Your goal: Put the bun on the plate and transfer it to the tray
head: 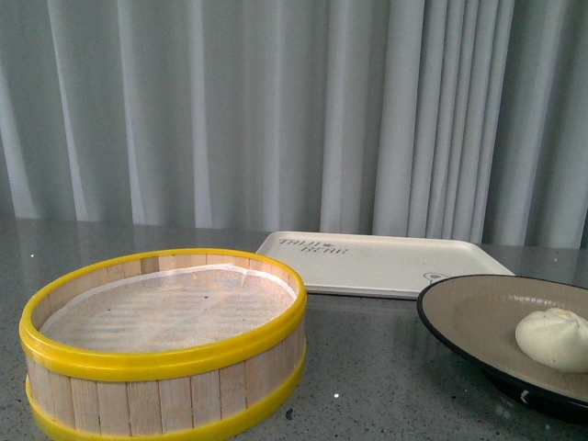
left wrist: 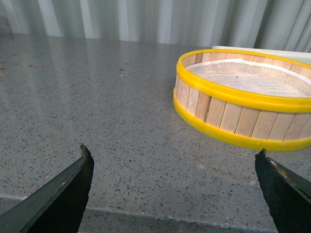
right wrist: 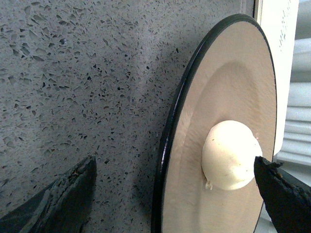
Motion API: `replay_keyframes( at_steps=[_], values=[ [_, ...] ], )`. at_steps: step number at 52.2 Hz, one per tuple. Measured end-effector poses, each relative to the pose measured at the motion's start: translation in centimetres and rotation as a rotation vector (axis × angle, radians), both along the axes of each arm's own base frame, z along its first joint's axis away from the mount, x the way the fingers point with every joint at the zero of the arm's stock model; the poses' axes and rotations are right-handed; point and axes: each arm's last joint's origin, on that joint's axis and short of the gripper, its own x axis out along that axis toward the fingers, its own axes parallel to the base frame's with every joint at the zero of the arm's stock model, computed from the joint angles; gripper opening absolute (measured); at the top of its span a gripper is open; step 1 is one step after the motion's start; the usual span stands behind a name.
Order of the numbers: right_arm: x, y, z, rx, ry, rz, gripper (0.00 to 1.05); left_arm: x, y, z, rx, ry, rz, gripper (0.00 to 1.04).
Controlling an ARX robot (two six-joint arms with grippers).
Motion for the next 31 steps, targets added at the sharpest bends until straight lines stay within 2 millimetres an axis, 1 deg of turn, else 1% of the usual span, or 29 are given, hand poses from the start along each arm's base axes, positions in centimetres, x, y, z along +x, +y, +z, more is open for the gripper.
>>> replay_keyframes(
  at_steps=[11,12,18,21,31],
  values=[
    [1.1,-0.1,-0.1,-0.001,0.018,0.003,0.96,0.0,0.0,0.0,0.000,0.000,0.000,0.98],
    [1.2,-0.1,-0.1,-0.001,0.019,0.001,0.93,0.0,0.0,0.0,0.000,0.000,0.000,0.98],
    [1.9,-0.4,-0.4,-0.002,0.038,-0.010,0.67,0.0,0.0,0.0,0.000,0.000,0.000,0.98],
    [2.0,-0.5,-0.7,-0.003,0.055,-0.014,0.56,0.0,0.0,0.0,0.000,0.000,0.000,0.98],
    [2.5,-1.0,-1.4,-0.036,0.041,-0.022,0.29,0.0,0.0,0.0,0.000,0.000,0.000,0.98]
  ],
)
